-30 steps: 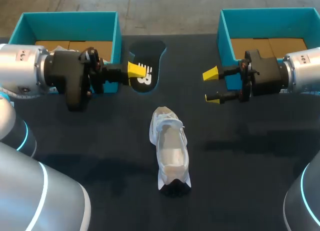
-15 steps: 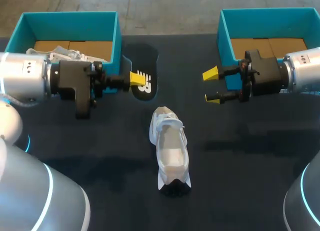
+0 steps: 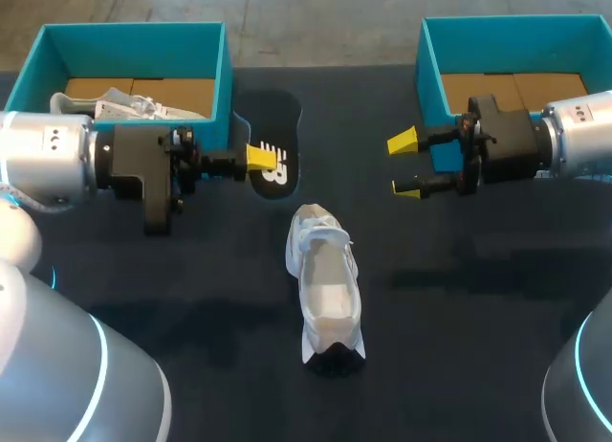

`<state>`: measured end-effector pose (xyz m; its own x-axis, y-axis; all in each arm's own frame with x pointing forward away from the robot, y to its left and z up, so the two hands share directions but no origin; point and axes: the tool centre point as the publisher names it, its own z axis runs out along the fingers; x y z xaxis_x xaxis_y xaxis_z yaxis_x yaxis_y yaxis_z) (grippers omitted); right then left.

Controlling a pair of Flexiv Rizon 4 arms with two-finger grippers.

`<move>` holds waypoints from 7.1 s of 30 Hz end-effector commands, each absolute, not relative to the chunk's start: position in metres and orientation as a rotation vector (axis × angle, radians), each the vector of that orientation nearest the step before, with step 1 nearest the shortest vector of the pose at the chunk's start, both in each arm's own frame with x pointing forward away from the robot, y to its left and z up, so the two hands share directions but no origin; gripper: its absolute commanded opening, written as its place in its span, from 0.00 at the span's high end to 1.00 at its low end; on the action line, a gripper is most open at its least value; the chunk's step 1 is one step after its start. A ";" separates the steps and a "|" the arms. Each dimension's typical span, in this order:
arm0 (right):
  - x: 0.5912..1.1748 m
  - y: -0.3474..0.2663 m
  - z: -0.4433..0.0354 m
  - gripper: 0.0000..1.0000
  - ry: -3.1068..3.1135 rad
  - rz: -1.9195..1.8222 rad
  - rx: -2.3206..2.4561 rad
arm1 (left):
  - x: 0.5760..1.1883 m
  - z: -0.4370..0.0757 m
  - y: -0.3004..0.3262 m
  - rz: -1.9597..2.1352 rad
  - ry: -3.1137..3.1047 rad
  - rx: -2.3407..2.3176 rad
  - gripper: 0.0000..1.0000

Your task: Take the shoe out of the shoebox, open the shoe tongue, remove and reinsert the insole, then place the shoe into the shoebox

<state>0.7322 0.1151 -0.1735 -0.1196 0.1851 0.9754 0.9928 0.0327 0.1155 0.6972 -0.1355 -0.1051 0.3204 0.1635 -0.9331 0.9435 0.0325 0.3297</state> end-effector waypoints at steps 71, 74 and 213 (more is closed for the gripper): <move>0.789 0.180 -0.155 0.00 -1.419 -1.166 -1.328 | 0.700 -0.152 -0.142 -0.746 0.890 1.421 1.00; 0.794 0.188 -0.158 0.00 -1.409 -1.151 -1.326 | 0.700 -0.152 -0.142 -0.746 0.890 1.421 1.00; 0.800 0.245 -0.142 1.00 -1.329 -1.143 -1.297 | 0.711 -0.141 -0.112 -0.730 0.959 1.439 0.00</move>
